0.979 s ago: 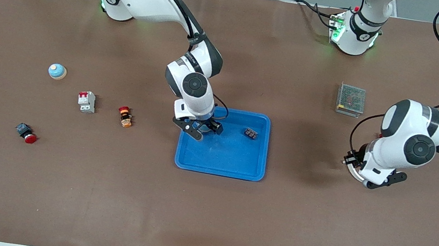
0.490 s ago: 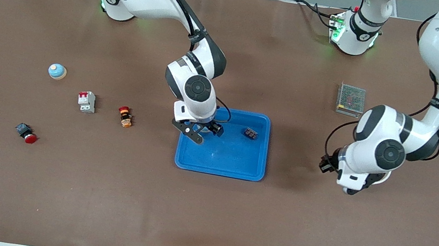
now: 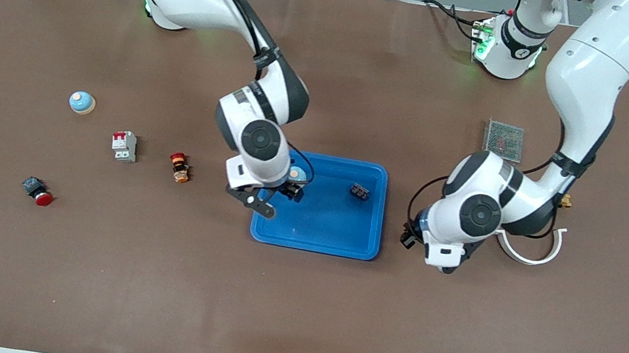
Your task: Place electrolytic capacitor and blue bell in tray
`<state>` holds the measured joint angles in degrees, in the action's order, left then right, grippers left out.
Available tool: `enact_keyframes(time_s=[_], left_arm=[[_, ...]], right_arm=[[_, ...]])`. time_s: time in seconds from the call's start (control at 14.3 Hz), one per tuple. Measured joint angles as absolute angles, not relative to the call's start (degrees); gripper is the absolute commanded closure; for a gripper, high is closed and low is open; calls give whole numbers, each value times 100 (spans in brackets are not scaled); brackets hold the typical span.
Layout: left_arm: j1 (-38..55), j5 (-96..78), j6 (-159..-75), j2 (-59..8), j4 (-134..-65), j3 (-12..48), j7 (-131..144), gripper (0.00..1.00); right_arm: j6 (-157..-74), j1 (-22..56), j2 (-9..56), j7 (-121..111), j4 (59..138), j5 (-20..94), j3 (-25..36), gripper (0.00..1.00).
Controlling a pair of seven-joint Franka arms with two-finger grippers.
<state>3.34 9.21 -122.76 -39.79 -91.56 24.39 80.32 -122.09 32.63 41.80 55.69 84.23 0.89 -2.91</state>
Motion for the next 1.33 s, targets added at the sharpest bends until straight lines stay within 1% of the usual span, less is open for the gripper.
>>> enact_keyframes(time_s=[0.21, 0.42, 0.84, 0.91, 1.05, 1.12, 1.19, 1.26, 1.33], left_arm=[[537, 688, -12280, -3992, -8986, 2441, 8459, 100], [796, 648, -12516, -4023, -8898, 2443, 9144, 100], [1204, 647, -13144, -4431, -8669, 2440, 10479, 100], [1230, 647, -13294, -4524, -8642, 2440, 10576, 98], [1244, 647, -13504, -4687, -8607, 2439, 10626, 88], [1244, 647, -13554, -4754, -8596, 2434, 10626, 77], [1244, 647, -13580, -4812, -8587, 2429, 10626, 73], [1243, 647, -13591, -4858, -8584, 2425, 10626, 70], [1243, 647, -13597, -4895, -8580, 2423, 10626, 69]], right_arm=[[-12066, 2852, 4067, 4472, 8519, 32, -260, 0], [-12056, 2440, 3833, 3420, 8867, -238, -234, 0], [-12005, 1497, 2887, 1519, 9598, -271, -208, 0], [-12004, 1306, 2736, 1187, 9714, -273, -204, 0], [-12030, 905, 2512, 523, 9938, -274, -200, 0], [-12129, 719, 2420, 271, 10076, -274, -199, 0], [-12333, 564, 2329, 122, 10262, -274, -199, 0], [-12606, 436, 2235, 54, 10505, -274, -199, 0], [-12921, 318, 2133, 39, 10792, -274, -201, 0]])
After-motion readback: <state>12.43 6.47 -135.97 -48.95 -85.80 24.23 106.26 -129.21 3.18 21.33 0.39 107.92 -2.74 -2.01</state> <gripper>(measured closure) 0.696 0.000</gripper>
